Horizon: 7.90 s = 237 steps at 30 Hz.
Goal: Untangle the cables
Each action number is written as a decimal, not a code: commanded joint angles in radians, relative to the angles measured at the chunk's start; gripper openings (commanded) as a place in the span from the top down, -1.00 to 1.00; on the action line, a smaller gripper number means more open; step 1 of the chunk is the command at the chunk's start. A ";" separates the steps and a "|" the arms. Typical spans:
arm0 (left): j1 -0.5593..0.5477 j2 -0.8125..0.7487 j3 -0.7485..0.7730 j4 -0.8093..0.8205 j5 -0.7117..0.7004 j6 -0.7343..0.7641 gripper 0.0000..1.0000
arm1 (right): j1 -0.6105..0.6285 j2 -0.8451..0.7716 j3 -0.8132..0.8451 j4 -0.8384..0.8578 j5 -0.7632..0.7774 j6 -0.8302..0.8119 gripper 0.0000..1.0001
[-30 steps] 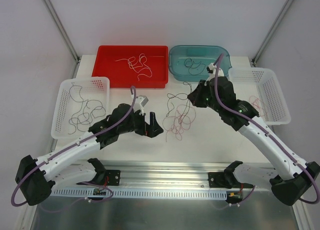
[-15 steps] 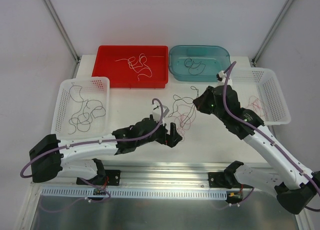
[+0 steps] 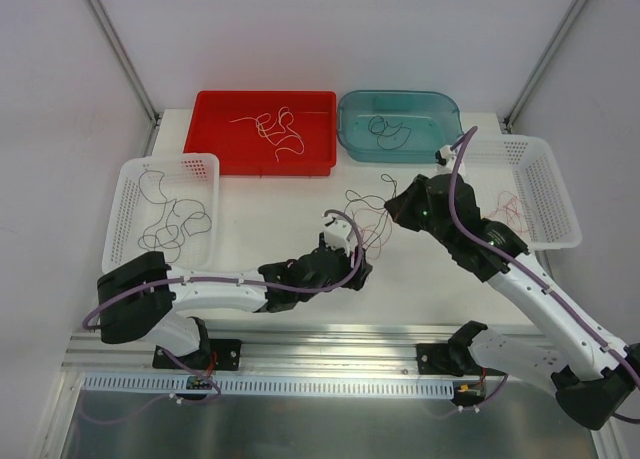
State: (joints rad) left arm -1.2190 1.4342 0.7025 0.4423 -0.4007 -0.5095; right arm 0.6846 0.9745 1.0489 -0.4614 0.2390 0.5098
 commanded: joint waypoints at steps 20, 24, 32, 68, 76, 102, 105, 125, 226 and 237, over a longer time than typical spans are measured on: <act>-0.025 -0.034 -0.138 -0.115 0.016 -0.273 1.00 | -0.175 0.070 0.286 0.006 0.102 -0.166 0.99; -0.007 -0.041 -0.132 -0.218 -0.023 -0.333 1.00 | -0.255 0.089 0.336 0.017 0.073 -0.221 0.99; 0.243 -0.034 -0.114 -0.313 0.225 -0.379 1.00 | -0.367 0.138 0.342 0.102 -0.078 -0.352 0.99; 0.343 -0.090 -0.009 -0.513 0.385 -0.230 0.60 | -0.606 0.965 0.791 0.382 -0.184 -0.419 -0.43; 0.343 -0.119 0.026 -0.521 0.396 -0.219 0.63 | -0.603 0.484 0.379 0.184 -0.312 -0.400 -0.56; 0.346 0.081 0.271 -0.694 0.273 -0.060 -0.97 | -0.576 -0.402 -0.165 -0.338 -0.435 -0.505 -0.88; 0.345 0.159 0.327 -0.697 0.307 -0.034 -0.95 | -0.577 -0.433 -0.179 -0.353 -0.441 -0.499 -0.88; 0.220 0.414 0.404 -0.772 0.312 -0.119 0.09 | -0.577 -0.456 -0.248 -0.339 -0.486 -0.467 -0.88; 0.429 -0.414 0.493 -0.852 0.106 0.463 -0.98 | -0.411 0.001 0.158 -0.160 0.101 -0.617 0.99; 0.641 -0.431 0.344 -0.852 -0.010 0.397 -0.98 | -0.858 0.235 0.210 -0.068 0.226 -0.507 0.99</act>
State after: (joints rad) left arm -0.6189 1.0122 1.0798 -0.4252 -0.3668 -0.0834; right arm -0.0937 1.1385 1.2213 -0.5713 0.4236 -0.0509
